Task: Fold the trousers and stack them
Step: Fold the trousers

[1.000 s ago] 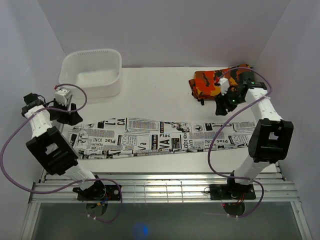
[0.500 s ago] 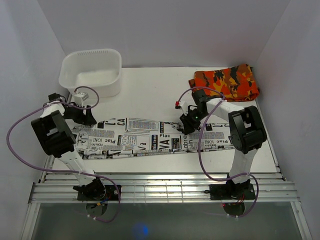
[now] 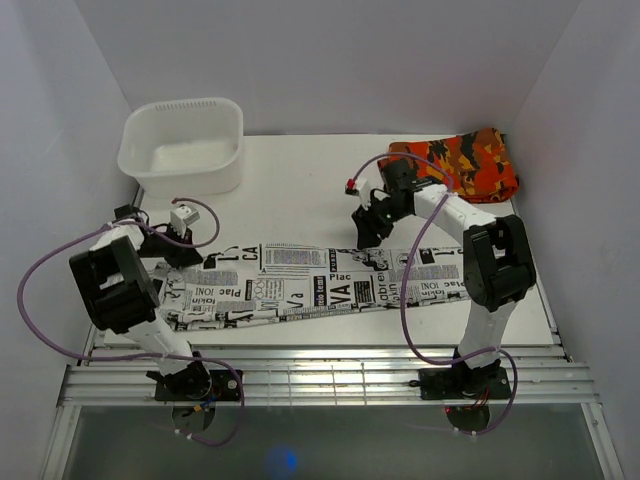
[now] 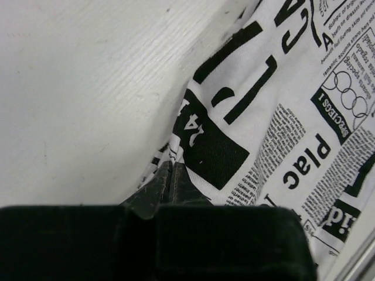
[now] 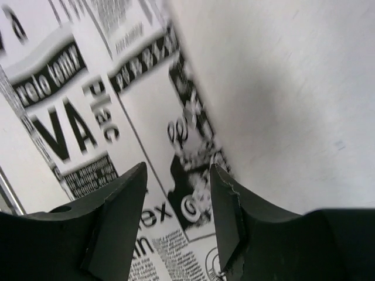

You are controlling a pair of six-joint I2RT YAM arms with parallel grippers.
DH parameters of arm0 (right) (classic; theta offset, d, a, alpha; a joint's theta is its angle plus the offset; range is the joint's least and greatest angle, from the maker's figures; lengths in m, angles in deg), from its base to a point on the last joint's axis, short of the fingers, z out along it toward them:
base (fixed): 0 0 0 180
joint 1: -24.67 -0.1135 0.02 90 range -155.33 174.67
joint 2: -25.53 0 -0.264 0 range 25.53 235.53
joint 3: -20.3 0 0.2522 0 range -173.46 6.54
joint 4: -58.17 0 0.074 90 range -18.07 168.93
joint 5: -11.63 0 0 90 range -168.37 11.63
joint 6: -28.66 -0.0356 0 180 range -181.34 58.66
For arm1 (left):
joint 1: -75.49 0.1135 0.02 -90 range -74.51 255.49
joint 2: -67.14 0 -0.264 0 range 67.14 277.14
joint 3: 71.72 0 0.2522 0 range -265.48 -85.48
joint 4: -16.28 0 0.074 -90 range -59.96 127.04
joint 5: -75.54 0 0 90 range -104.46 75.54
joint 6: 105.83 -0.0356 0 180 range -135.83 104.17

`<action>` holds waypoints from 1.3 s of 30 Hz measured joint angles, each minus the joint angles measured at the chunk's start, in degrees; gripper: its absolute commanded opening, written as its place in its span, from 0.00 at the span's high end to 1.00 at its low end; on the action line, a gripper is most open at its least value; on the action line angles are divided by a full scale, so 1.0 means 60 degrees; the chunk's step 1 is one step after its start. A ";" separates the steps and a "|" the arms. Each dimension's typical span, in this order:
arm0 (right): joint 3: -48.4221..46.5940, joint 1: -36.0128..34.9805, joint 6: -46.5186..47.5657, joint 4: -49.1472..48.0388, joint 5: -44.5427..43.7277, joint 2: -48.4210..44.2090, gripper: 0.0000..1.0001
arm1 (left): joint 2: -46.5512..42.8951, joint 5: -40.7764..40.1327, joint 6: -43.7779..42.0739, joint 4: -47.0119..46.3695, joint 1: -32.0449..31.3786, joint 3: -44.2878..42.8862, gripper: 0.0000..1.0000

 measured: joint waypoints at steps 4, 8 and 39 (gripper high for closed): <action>-0.1840 -0.0124 -0.0641 -0.0291 0.0663 0.0036 0.38 | -0.2590 0.0317 -0.0707 -0.1013 -0.0018 0.1909 1.00; -0.3574 -0.0506 -0.1574 -0.1147 0.1300 0.0452 0.31 | -0.5818 0.0426 -0.1552 -0.2404 -0.0062 0.4127 1.00; -0.4601 -0.4251 -0.6127 -0.5300 0.3289 0.4987 0.76 | -0.8349 0.1268 -0.7191 -0.2463 -0.0069 0.7082 0.91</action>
